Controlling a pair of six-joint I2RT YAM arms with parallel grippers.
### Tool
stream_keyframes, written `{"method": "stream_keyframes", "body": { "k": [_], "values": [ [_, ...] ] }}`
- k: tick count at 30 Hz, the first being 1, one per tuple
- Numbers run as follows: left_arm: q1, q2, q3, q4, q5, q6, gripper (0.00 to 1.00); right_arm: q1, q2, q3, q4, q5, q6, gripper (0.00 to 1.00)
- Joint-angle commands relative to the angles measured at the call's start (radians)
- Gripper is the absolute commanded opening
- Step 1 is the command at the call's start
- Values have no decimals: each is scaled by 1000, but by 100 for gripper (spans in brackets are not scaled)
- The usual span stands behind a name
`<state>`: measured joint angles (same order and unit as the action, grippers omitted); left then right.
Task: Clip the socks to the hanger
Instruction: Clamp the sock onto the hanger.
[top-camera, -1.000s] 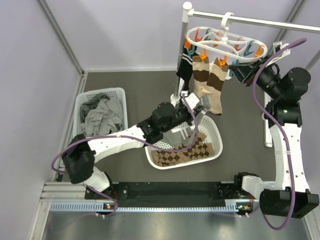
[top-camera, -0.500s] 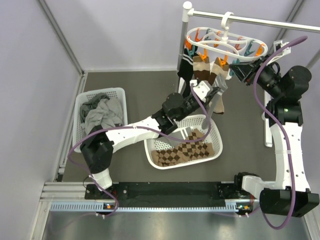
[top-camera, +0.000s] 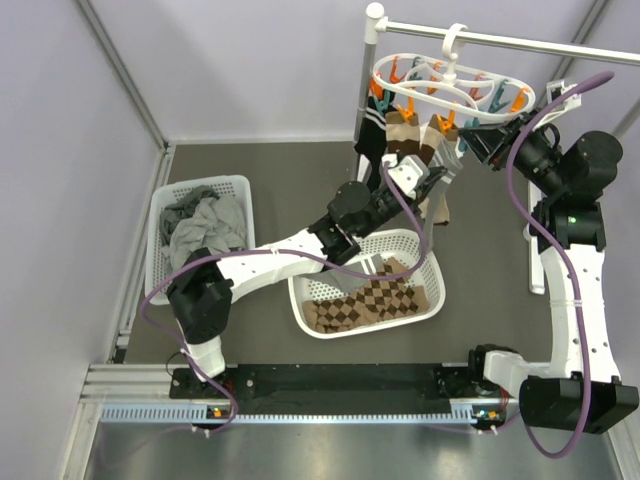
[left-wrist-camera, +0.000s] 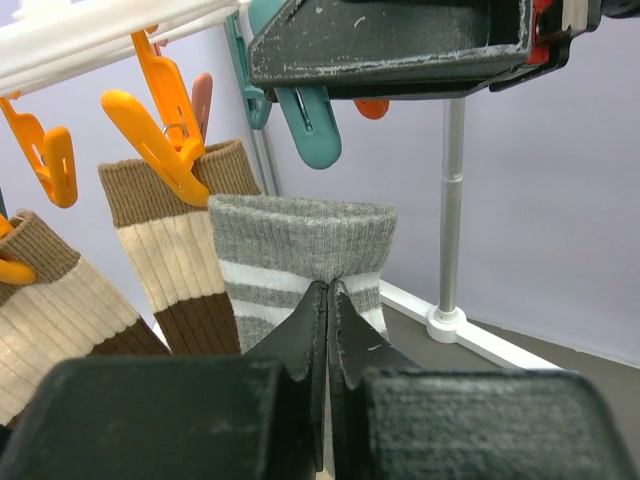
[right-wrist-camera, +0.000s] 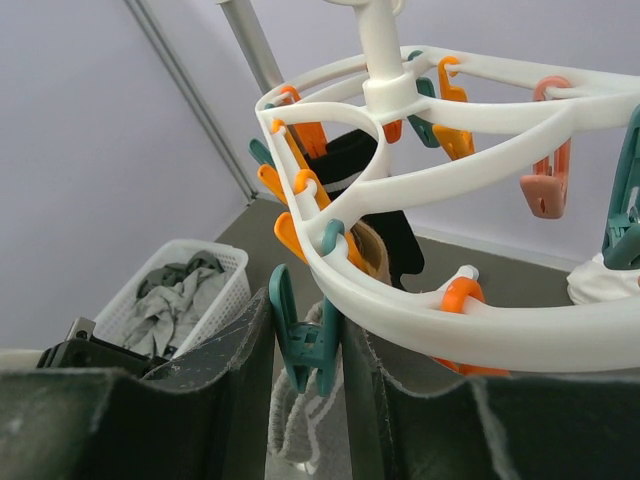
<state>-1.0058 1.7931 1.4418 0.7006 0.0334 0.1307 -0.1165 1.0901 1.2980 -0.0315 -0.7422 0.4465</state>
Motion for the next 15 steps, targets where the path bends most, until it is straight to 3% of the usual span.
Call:
{"method": "stream_keyframes", "body": {
  "k": [1, 15],
  "values": [
    [3, 8, 57, 76, 13, -9, 0, -11, -1, 24, 33, -9, 4, 0],
    [1, 31, 94, 57, 26, -19, 0, -11, -6, 9, 51, -14, 15, 0]
  ]
}}
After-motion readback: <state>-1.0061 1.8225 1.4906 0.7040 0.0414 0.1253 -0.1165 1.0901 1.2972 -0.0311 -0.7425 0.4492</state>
